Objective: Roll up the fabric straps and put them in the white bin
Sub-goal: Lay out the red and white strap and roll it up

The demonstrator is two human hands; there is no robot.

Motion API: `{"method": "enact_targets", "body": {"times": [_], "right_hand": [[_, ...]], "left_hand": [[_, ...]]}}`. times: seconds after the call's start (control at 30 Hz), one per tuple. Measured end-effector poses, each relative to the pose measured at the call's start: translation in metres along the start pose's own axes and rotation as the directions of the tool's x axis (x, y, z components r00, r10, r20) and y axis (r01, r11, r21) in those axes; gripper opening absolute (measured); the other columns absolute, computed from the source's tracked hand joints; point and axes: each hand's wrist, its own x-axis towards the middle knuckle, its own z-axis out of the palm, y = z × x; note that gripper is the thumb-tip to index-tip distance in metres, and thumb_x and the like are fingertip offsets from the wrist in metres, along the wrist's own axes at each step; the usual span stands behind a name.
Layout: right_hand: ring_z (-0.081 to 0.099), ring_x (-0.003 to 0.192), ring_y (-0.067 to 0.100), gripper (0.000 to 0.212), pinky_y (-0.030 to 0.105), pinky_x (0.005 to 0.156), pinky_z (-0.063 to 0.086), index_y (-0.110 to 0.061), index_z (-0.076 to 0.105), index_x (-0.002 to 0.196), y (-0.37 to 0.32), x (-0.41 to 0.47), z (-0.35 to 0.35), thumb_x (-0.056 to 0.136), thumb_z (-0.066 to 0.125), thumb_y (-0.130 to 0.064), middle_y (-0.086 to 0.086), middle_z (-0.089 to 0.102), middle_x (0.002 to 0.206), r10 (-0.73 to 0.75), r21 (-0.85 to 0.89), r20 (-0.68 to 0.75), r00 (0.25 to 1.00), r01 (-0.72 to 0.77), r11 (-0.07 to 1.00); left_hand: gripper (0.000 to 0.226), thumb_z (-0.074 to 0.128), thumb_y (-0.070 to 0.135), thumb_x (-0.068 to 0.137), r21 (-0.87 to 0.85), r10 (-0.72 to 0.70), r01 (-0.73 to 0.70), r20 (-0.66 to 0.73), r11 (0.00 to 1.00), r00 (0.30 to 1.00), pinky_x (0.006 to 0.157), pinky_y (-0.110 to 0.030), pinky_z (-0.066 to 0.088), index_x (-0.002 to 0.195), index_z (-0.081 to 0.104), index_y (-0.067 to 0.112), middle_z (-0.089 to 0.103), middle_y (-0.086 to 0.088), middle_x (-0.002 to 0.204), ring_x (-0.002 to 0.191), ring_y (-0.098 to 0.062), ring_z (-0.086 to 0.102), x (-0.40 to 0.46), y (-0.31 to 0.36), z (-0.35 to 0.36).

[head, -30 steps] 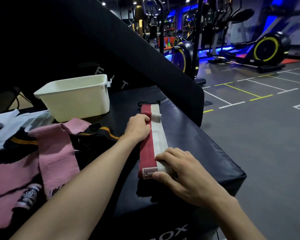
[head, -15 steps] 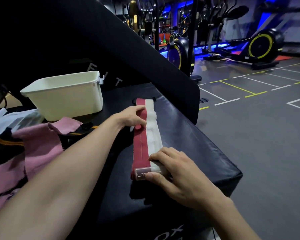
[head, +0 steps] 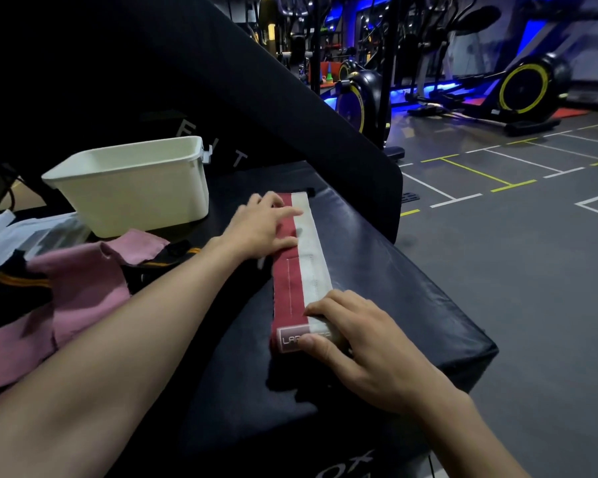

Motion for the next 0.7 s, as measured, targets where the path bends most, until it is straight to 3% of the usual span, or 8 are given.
{"method": "enact_targets", "body": {"times": [0.1, 0.17, 0.3, 0.37, 0.43, 0.53, 0.6, 0.7], "right_hand": [[0.051, 0.096, 0.005, 0.053, 0.033, 0.088, 0.043, -0.03, 0.06, 0.117, 0.0, 0.0, 0.0, 0.097, 0.033, -0.071, -0.019, 0.054, 0.103, 0.002, 0.002, 0.004, 1.0, -0.002, 1.0], [0.051, 0.096, 0.005, 0.048, 0.033, 0.088, 0.044, -0.03, 0.06, 0.118, 0.0, 0.0, 0.001, 0.098, 0.036, -0.067, -0.019, 0.054, 0.103, 0.004, 0.001, 0.001, 1.0, -0.004, 1.0], [0.05, 0.093, 0.006, 0.048, 0.033, 0.086, 0.044, -0.03, 0.06, 0.117, 0.0, 0.001, 0.002, 0.098, 0.035, -0.067, -0.019, 0.053, 0.101, 0.004, -0.008, -0.01, 1.0, -0.004, 1.0], [0.05, 0.092, 0.006, 0.053, 0.033, 0.085, 0.044, -0.029, 0.06, 0.117, 0.0, 0.0, 0.003, 0.098, 0.032, -0.07, -0.019, 0.053, 0.1, 0.001, -0.01, -0.023, 1.0, -0.001, 1.0], [0.05, 0.094, 0.006, 0.058, 0.034, 0.086, 0.044, -0.029, 0.06, 0.117, -0.001, 0.0, 0.003, 0.097, 0.026, -0.073, -0.018, 0.054, 0.101, 0.0, -0.009, -0.022, 1.0, 0.0, 1.0], [0.052, 0.098, 0.008, 0.058, 0.034, 0.087, 0.043, -0.03, 0.059, 0.121, -0.001, -0.001, 0.002, 0.098, 0.026, -0.07, -0.017, 0.056, 0.104, -0.009, -0.033, -0.012, 1.0, 0.009, 0.999], [0.053, 0.099, 0.007, 0.053, 0.03, 0.086, 0.042, -0.03, 0.059, 0.127, 0.0, -0.001, 0.003, 0.1, 0.03, -0.066, -0.016, 0.057, 0.107, -0.023, -0.055, -0.011, 1.0, 0.023, 0.998], [0.053, 0.099, 0.007, 0.044, 0.027, 0.086, 0.04, -0.033, 0.056, 0.131, 0.0, -0.001, 0.003, 0.103, 0.035, -0.059, -0.016, 0.056, 0.107, -0.046, -0.093, -0.005, 0.999, 0.045, 0.995]], "left_hand": [[0.031, 0.068, 0.029, 0.097, -0.303, 0.123, -0.119, -0.005, 0.946, 0.992, 0.098, -0.037, 0.053, 0.124, 0.068, 0.045, 0.06, 0.014, 0.115, 0.105, -0.012, 0.064, -0.004, 0.003, 0.0], [0.031, 0.058, 0.036, 0.103, -0.398, 0.168, -0.116, 0.099, 0.91, 0.981, 0.101, -0.03, 0.05, 0.133, 0.063, 0.046, 0.062, 0.019, 0.115, 0.105, -0.006, 0.063, -0.011, 0.01, -0.004], [0.039, 0.044, 0.056, 0.103, -0.294, 0.316, -0.247, 0.216, 0.923, 0.924, 0.112, -0.032, 0.039, 0.142, 0.05, 0.054, 0.051, 0.012, 0.142, 0.121, -0.011, 0.054, -0.017, 0.017, -0.004], [0.036, 0.043, 0.066, 0.098, -0.247, 0.357, -0.303, 0.214, 0.92, 0.909, 0.116, -0.041, 0.035, 0.132, 0.053, 0.061, 0.047, 0.009, 0.148, 0.122, -0.017, 0.051, -0.018, 0.017, 0.006], [0.025, 0.05, 0.058, 0.1, -0.254, 0.377, -0.329, 0.169, 0.909, 0.911, 0.117, -0.045, 0.032, 0.122, 0.062, 0.054, 0.046, 0.007, 0.15, 0.131, -0.019, 0.045, -0.021, 0.019, 0.013], [0.014, 0.062, 0.029, 0.102, -0.335, 0.469, -0.42, 0.079, 0.844, 0.88, 0.11, -0.026, 0.036, 0.113, 0.07, 0.023, 0.058, 0.0, 0.142, 0.126, -0.001, 0.045, -0.02, 0.025, 0.012], [0.009, 0.065, 0.019, 0.101, -0.387, 0.483, -0.422, 0.071, 0.819, 0.873, 0.101, -0.016, 0.04, 0.107, 0.069, 0.015, 0.067, -0.001, 0.128, 0.117, -0.004, 0.054, -0.017, 0.026, 0.009], [0.008, 0.065, 0.025, 0.1, -0.309, 0.429, -0.39, 0.065, 0.867, 0.901, 0.097, -0.036, 0.047, 0.107, 0.068, 0.022, 0.067, 0.014, 0.102, 0.103, -0.013, 0.057, -0.01, 0.03, 0.011]]}}
